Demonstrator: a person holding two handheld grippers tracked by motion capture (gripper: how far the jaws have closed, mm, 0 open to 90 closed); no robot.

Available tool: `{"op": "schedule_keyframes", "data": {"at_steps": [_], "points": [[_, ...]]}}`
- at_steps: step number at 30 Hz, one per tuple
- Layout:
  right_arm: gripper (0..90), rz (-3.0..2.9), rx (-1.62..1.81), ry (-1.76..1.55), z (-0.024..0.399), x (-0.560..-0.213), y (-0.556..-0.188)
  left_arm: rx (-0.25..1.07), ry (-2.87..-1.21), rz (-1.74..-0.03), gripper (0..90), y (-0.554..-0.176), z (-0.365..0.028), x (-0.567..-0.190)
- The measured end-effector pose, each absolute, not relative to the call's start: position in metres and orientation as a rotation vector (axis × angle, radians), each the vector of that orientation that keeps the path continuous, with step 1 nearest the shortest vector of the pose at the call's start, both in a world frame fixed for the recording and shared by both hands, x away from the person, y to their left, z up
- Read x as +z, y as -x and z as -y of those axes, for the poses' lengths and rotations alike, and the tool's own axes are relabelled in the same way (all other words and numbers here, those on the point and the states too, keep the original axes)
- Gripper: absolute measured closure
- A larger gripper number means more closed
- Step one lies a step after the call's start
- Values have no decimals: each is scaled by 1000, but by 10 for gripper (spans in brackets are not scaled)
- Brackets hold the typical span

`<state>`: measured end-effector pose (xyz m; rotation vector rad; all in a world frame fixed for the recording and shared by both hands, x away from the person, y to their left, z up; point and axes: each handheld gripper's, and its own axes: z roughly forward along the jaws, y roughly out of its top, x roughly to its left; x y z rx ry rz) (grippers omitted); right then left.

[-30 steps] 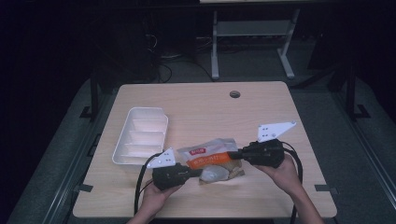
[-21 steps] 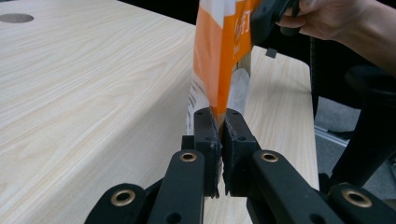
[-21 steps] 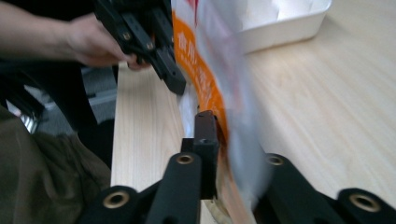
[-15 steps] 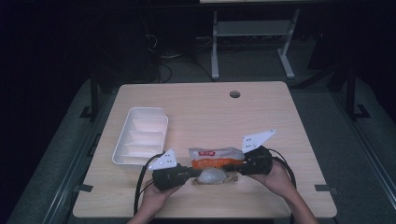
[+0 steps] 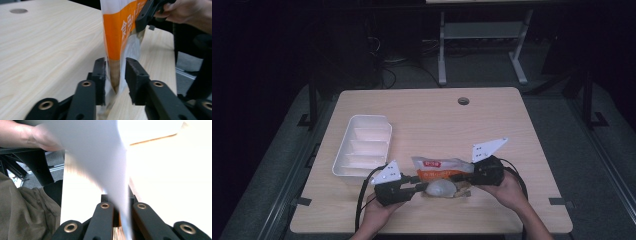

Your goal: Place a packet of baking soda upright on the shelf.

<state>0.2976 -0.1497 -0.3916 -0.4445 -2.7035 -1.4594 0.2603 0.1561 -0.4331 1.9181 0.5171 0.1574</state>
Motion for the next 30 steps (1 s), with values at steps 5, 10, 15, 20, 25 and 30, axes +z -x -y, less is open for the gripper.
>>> {"op": "schedule_keyframes", "data": {"at_steps": [5, 10, 15, 20, 25, 30], "points": [[899, 2718, -1510, 502, 161, -378, -300, 191, -1926, -533, 559, -255, -160, -431], [899, 2735, -1519, 530, 163, -367, -305, 215, -1949, -529, 505, -250, -159, -431], [899, 2728, -1552, 549, 161, -355, -317, 256, -2019, -493, 453, -244, -152, -433], [899, 2711, -1568, 557, 147, -345, -333, 272, -2055, -464, 376, -240, -146, -435], [899, 2703, -1583, 546, 134, -337, -345, 287, -2085, -443, 328, -238, -144, -437], [899, 2691, -1608, 530, 118, -328, -355, 273, -2093, -433, 311, -239, -143, -439]]}}
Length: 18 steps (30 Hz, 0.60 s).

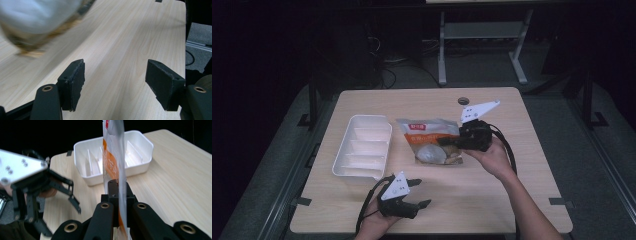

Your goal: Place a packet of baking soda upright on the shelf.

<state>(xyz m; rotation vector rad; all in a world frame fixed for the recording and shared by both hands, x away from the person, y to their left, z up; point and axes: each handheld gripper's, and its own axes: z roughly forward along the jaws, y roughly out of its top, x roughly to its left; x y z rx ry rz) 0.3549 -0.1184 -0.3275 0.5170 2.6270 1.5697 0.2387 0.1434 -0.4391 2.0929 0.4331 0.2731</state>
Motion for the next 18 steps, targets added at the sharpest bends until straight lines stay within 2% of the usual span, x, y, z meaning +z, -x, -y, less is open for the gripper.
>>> {"op": "schedule_keyframes", "data": {"at_steps": [18], "points": [[898, -2637, 1608, -444, 59, -304, -377, 277, -2136, -434, 291, -237, -146, -444]]}}
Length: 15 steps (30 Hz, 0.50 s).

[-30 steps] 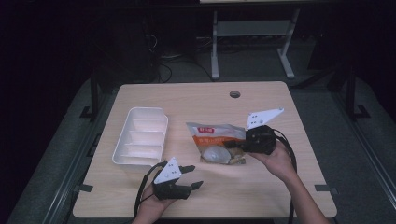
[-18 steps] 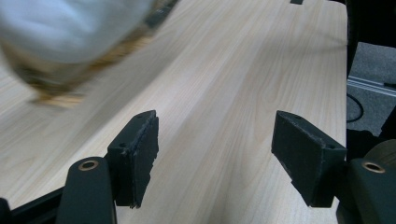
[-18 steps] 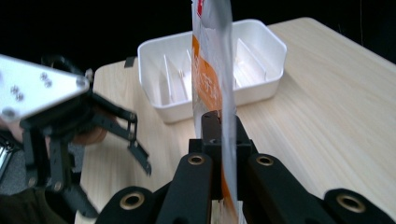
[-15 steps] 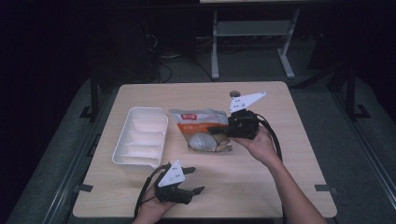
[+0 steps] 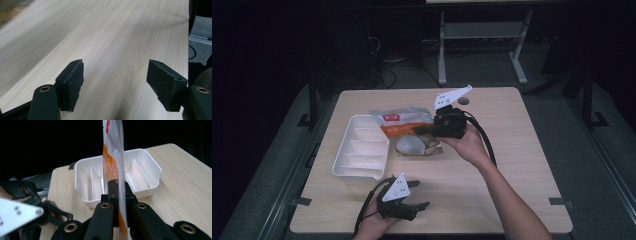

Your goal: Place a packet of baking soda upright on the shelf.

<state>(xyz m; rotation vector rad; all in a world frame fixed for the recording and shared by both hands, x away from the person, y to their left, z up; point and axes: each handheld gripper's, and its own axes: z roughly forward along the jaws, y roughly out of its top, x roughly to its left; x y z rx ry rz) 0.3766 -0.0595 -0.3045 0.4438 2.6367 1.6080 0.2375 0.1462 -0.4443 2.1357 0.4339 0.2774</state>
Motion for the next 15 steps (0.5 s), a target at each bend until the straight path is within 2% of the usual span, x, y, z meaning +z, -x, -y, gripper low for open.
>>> {"op": "schedule_keyframes", "data": {"at_steps": [15], "points": [[899, -2675, 1621, -366, 1, -293, -387, 260, -2135, -440, 274, -238, -147, -441]]}}
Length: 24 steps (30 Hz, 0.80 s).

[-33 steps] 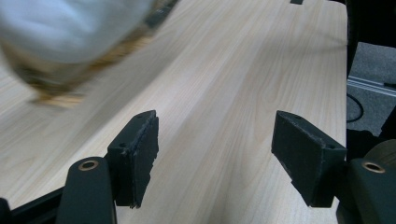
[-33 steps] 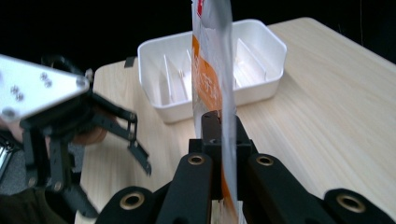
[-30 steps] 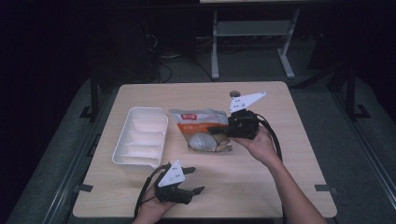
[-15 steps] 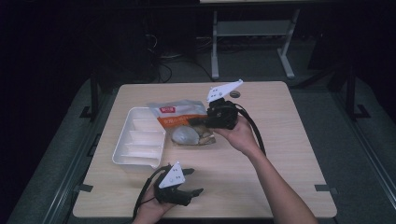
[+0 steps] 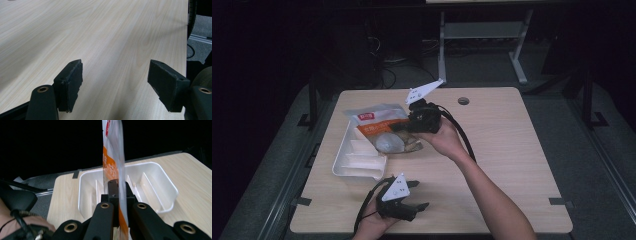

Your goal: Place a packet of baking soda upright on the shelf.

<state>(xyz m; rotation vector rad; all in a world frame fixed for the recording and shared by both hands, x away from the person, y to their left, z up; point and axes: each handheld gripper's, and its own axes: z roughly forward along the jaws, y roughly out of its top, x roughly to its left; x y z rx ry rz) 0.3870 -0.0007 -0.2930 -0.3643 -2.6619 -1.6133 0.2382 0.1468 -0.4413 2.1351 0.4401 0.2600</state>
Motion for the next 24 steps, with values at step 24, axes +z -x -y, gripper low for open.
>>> {"op": "schedule_keyframes", "data": {"at_steps": [24], "points": [[898, 2645, -1554, 309, -64, -299, -396, 284, -2150, -459, 264, -239, -162, -442]]}}
